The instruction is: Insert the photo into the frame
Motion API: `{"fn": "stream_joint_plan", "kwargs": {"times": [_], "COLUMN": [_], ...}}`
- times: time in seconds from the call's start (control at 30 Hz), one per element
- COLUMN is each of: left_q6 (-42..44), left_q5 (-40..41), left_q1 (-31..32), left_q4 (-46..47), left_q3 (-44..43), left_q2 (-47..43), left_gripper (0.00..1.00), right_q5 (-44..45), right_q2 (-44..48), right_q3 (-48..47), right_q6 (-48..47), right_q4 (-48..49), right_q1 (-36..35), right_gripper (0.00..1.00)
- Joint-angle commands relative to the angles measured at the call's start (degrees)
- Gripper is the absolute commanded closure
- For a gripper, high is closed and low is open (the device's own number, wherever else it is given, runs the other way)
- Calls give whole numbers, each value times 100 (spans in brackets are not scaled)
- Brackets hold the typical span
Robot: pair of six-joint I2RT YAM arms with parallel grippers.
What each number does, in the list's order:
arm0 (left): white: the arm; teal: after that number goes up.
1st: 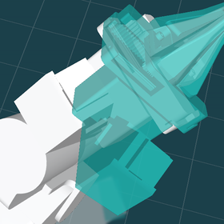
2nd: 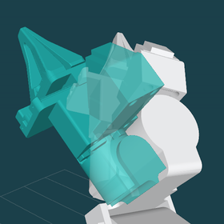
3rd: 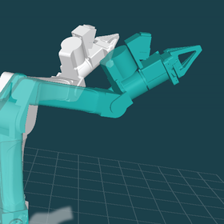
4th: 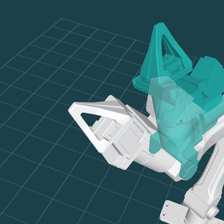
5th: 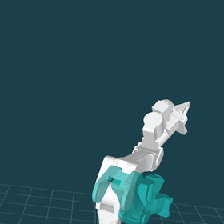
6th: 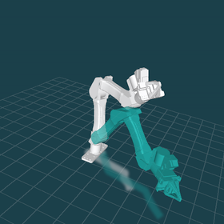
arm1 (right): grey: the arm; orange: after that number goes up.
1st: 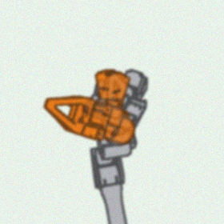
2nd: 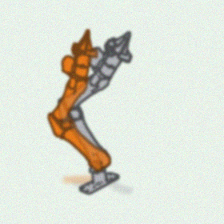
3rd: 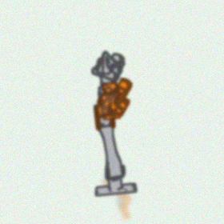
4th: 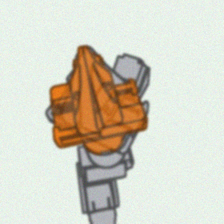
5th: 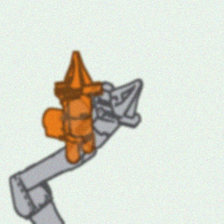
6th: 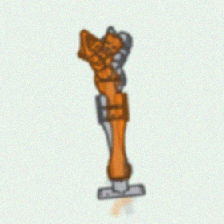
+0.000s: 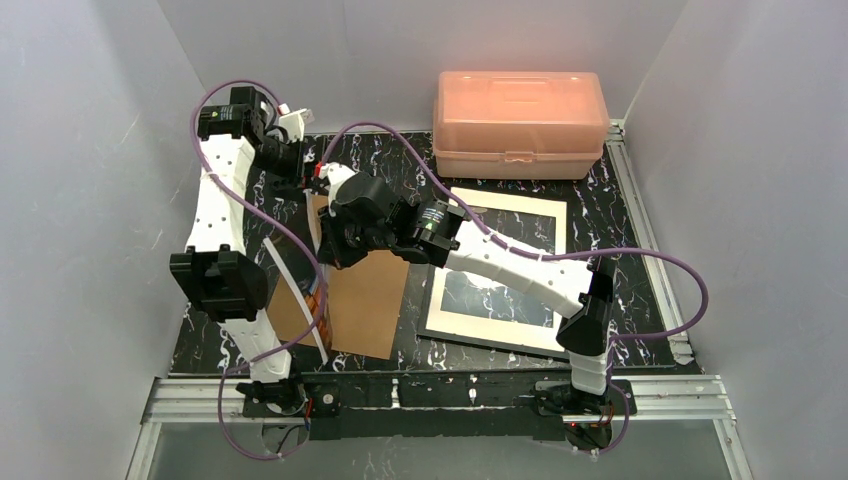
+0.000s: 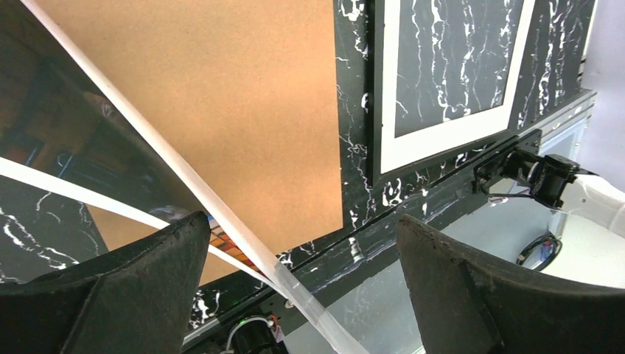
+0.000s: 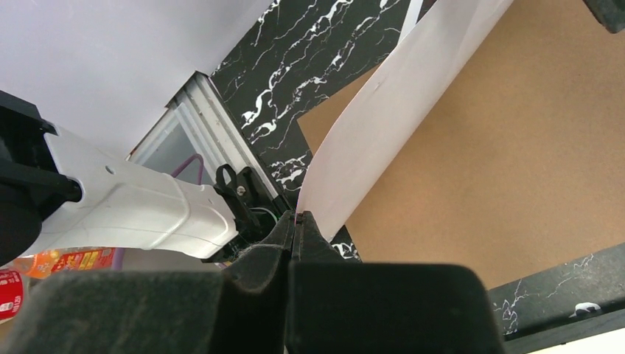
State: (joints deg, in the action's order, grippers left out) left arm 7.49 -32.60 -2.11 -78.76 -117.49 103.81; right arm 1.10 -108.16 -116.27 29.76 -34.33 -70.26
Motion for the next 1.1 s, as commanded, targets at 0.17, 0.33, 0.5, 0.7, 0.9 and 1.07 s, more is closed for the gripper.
{"fn": "stream_joint_plan", "kwargs": {"times": [0.17, 0.33, 0.5, 0.7, 0.9, 1.07], "left_q6": [401, 400, 458, 716, 1102, 1655], "left_q5": [583, 673, 769, 915, 902, 857], "left_q1": [8, 15, 57, 311, 468, 512], "left_q4": [-113, -116, -327, -657, -745, -790], "left_q3": [300, 307, -305, -982, -1243, -1874], "left_q2": [-346, -377, -287, -298, -610, -896], "left_gripper": [26, 44, 72, 96, 100, 100], "right_q5": [-66, -302, -451, -706, -841, -537], "right_q2": [178, 204, 166, 34, 200, 1043], "right_q3": [-199, -162, -127, -115, 10, 981], "right_q6": [33, 73, 141, 319, 361, 549], "right_q4": [576, 738, 903, 1137, 1214, 1456], "right_q1": [-46, -82, -176, -225, -183, 267], "right_gripper": [99, 99, 95, 69, 27, 2]}}
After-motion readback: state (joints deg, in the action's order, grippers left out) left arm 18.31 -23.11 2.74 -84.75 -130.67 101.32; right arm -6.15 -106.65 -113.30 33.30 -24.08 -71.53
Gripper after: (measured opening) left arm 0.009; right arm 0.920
